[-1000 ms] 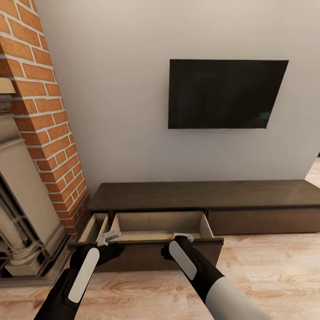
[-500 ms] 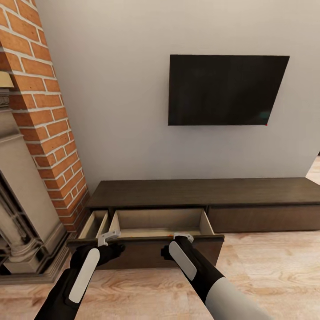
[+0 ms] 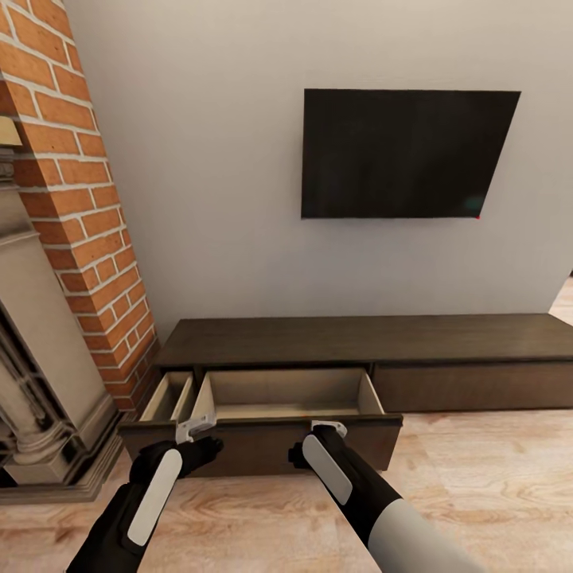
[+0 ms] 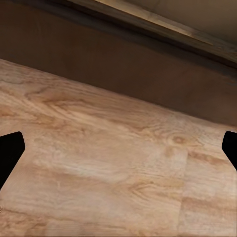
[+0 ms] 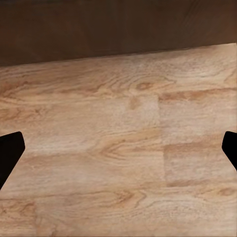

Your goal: Place each of the two pumpkins and all three candles from the living room inside a cabinet in the living room (use any cabinet), then make sure every cabinet is closed, and position the cauldron so it is next to a table in the living room.

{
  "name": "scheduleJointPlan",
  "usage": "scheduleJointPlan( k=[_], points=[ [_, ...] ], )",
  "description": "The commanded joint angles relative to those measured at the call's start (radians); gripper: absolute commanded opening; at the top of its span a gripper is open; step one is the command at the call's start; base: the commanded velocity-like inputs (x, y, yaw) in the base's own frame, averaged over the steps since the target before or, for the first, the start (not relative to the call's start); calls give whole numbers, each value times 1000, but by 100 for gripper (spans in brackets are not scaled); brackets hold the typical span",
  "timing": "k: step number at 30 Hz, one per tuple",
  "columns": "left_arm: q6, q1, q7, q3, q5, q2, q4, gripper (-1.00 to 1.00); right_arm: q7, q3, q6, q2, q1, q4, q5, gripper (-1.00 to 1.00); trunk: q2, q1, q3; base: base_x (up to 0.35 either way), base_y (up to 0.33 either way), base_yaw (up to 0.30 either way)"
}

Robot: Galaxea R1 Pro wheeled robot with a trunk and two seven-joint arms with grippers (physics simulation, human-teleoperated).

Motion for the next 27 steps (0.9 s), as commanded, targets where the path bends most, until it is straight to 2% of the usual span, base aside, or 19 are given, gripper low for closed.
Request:
scheduleJointPlan(
  k=[1, 8, 10, 12, 14, 17, 21, 22, 25, 27],
  points=[
    [-10, 0, 0, -1, -1, 0, 13, 100, 0, 0, -1, 0, 1, 2, 1, 100, -7, 4, -3, 0, 0, 0],
    [-112, 0, 0, -3, -12, 2, 90, 100, 6, -5, -2, 0, 7, 15, -1, 100, -56, 31, -25, 0, 0, 0],
    [-132, 0, -1, -4, -49, 3, 107, 100, 28, -8, -23, -27, 9, 14, -3, 100, -70, 38, -31, 0, 0, 0],
    [-176, 0, -2, -8, -105, 3, 117, 100, 79, -7, -95, -50, 14, 16, -3, 100, -84, 46, -38, 0, 0, 0],
    [-218, 0, -4, -20, -144, 3, 127, 100, 121, -5, -163, -59, 19, 25, -2, 100, -98, 54, -44, 0, 0, 0],
    [-293, 0, -37, -52, -185, 3, 182, 100, 193, -2, -258, -67, 21, 69, 0, 100, -119, 65, -53, 0, 0, 0],
    [-378, 0, -84, -74, -202, 3, 242, 100, 256, 0, -354, -70, 26, 139, 3, 100, -147, 81, -66, 0, 0, 0],
    [-402, 0, -91, -79, -204, 3, 252, 100, 273, 1, -404, -70, 31, 172, 3, 100, -154, 84, -69, 0, 0, 0],
    [-440, 0, -101, -91, -207, 3, 268, 100, 333, 4, -505, -69, 43, 251, 13, 100, -175, 96, -78, 0, 0, 0],
    [-450, 0, -103, -95, -211, 4, 272, 100, 370, 4, -534, -69, 46, 278, 31, 100, -189, 104, -85, 0, 0, 0]
  ],
)
